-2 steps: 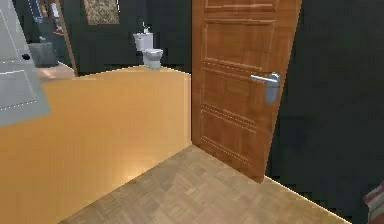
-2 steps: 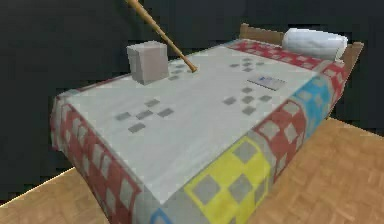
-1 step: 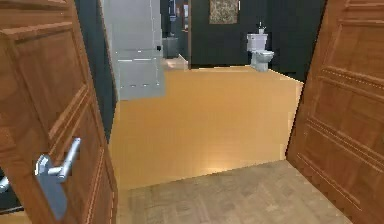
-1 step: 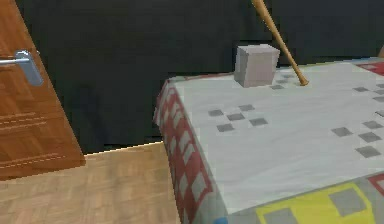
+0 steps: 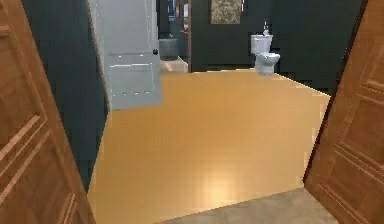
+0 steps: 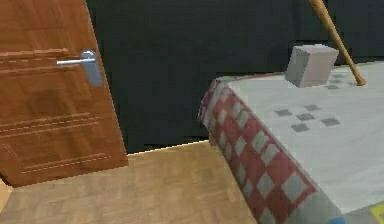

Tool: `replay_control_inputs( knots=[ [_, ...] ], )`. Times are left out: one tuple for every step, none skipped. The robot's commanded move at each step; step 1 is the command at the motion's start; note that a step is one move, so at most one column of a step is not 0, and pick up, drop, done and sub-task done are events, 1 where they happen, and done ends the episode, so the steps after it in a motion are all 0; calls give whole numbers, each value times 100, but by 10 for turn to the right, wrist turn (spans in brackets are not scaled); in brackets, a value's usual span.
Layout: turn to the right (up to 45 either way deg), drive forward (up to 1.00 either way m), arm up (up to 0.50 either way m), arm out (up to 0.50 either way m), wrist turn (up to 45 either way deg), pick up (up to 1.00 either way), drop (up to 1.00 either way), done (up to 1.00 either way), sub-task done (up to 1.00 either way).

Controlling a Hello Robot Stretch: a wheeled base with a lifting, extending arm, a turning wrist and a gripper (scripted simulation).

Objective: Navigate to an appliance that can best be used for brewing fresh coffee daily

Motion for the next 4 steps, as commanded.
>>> replay_control_inputs(
  knots=[
    [0, 100, 0, 0, 0, 0, 0, 0, 0],
    [-30, 0, 0, 0, 0, 0, 0, 0, 0],
    [60, 0, 0, 0, 0, 0, 0, 0, 0],
    [0, 100, 0, 0, 0, 0, 0, 0, 0]
  ],
)
